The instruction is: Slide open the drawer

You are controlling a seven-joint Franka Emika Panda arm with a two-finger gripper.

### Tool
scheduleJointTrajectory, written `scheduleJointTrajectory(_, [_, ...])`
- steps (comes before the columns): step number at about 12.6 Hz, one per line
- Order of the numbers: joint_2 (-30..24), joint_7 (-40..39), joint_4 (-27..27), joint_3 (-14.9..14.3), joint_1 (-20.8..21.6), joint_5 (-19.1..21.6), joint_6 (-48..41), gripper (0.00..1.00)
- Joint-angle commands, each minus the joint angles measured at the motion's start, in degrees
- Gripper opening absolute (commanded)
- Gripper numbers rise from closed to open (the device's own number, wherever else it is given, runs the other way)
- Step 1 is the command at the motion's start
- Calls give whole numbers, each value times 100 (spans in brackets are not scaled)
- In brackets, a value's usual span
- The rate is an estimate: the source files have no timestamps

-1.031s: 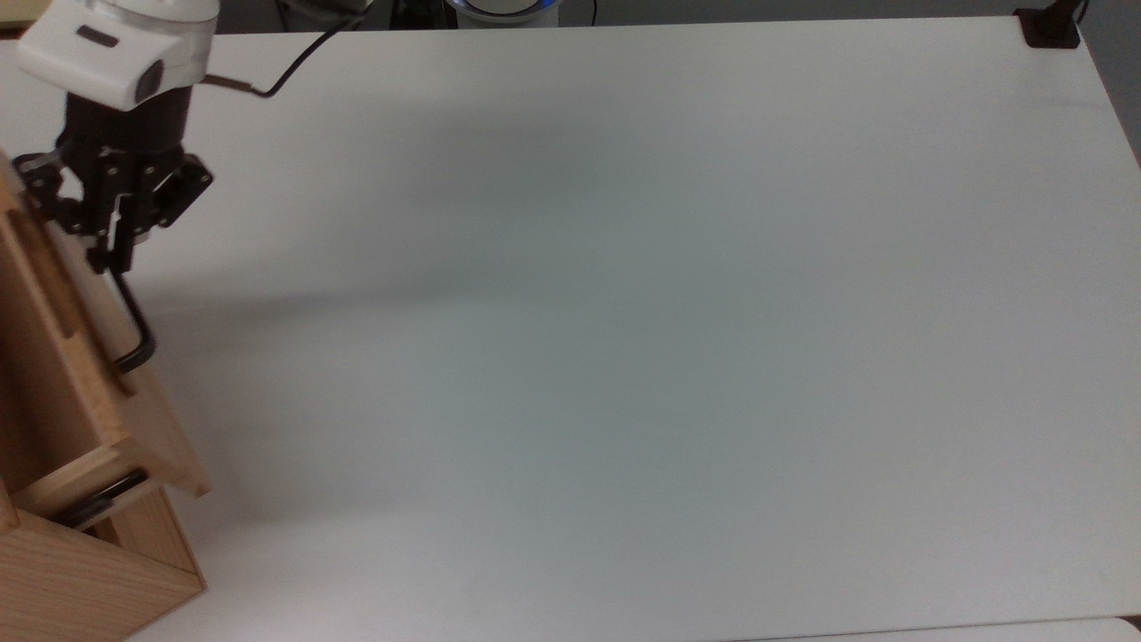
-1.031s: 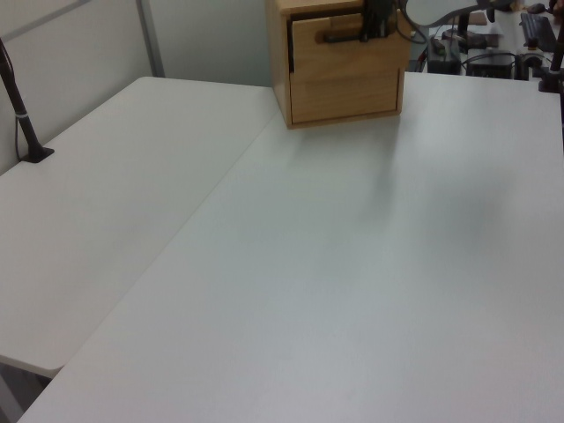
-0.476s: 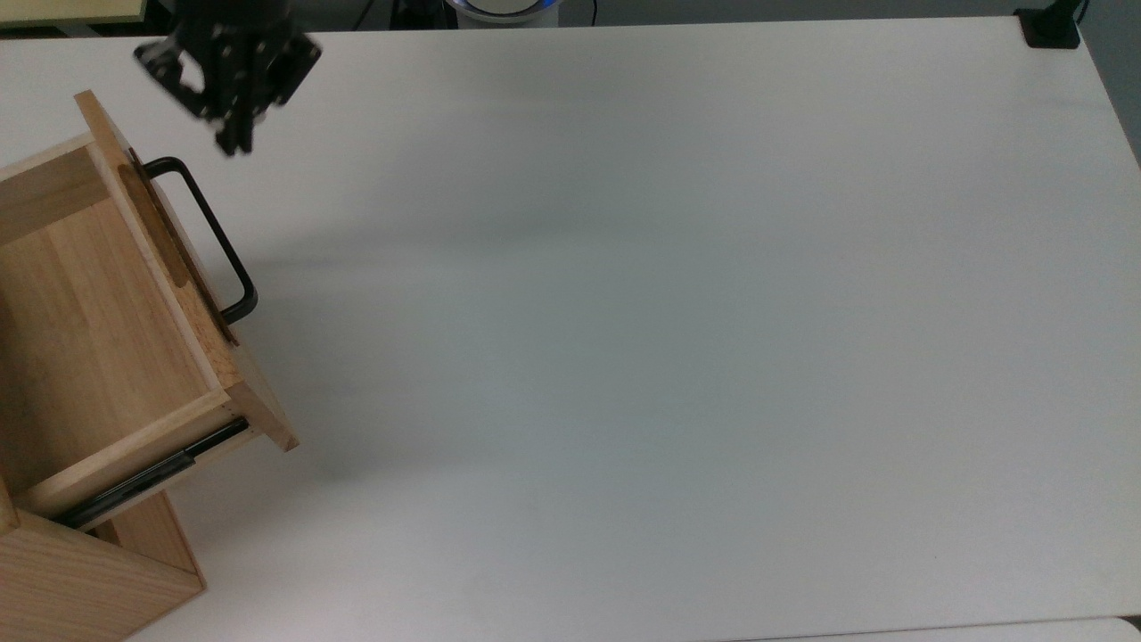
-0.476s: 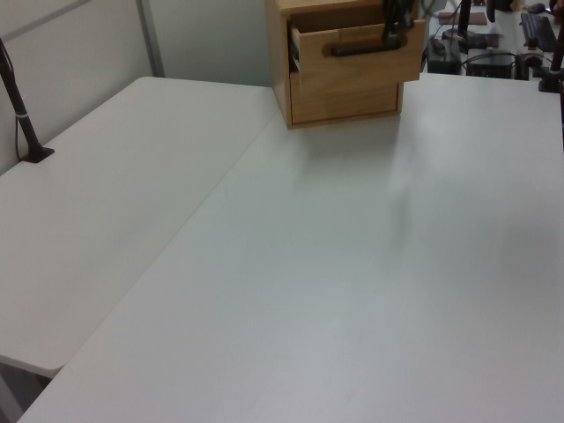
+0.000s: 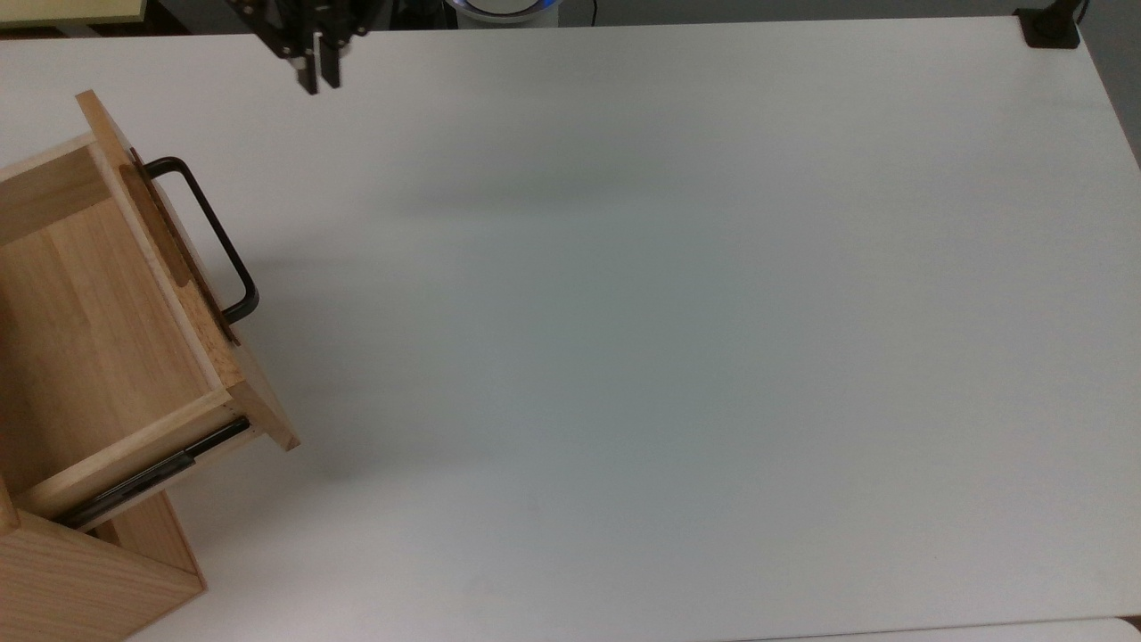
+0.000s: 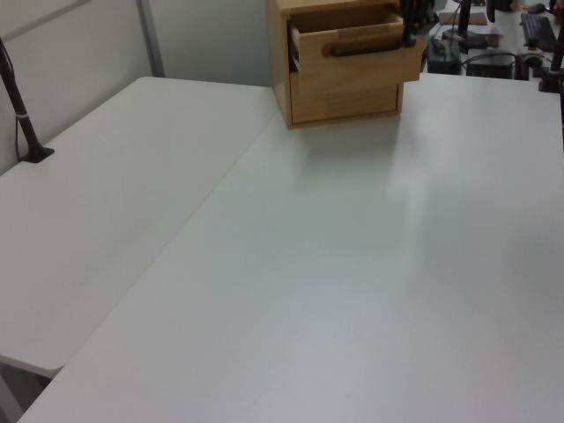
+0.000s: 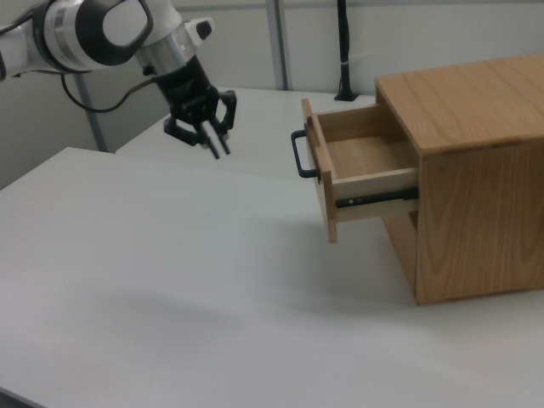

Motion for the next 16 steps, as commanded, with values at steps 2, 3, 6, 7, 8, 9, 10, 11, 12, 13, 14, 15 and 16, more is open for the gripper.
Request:
scheduleJointTrajectory(2, [-110, 1551, -80, 229, 32, 785, -468, 48])
scheduleJointTrajectory(3, [-110, 2279, -71, 291, 32, 891, -468, 68])
scheduleJointTrajectory(6, [-66, 4313, -80, 397, 23, 945, -477, 100])
scheduleJointTrajectory(7, [-40, 4874, -89, 441, 23, 945, -564, 100])
scheduleJointTrajectory(8, [13, 5445, -106, 450, 5, 945, -634, 100])
scheduleJointTrajectory(9, [48, 5633, -124, 450, -4, 945, -644, 100])
scheduleJointTrajectory(10, [57, 5661, -107, 450, -12, 954, -653, 100])
scheduleJointTrajectory(11, [49, 5618, -98, 450, -21, 945, -722, 100])
scheduleJointTrajectory(12, [49, 5592, -98, 450, -21, 954, -819, 100])
scheduleJointTrajectory(13, [57, 5591, -115, 450, -21, 945, -855, 100])
scheduleJointTrajectory(14, [75, 5591, -124, 450, -21, 954, -855, 100])
scheduleJointTrajectory(15, [153, 5591, -115, 450, -12, 954, -846, 100])
scheduleJointTrajectory(16, [163, 5609, -98, 450, -4, 945, -820, 100])
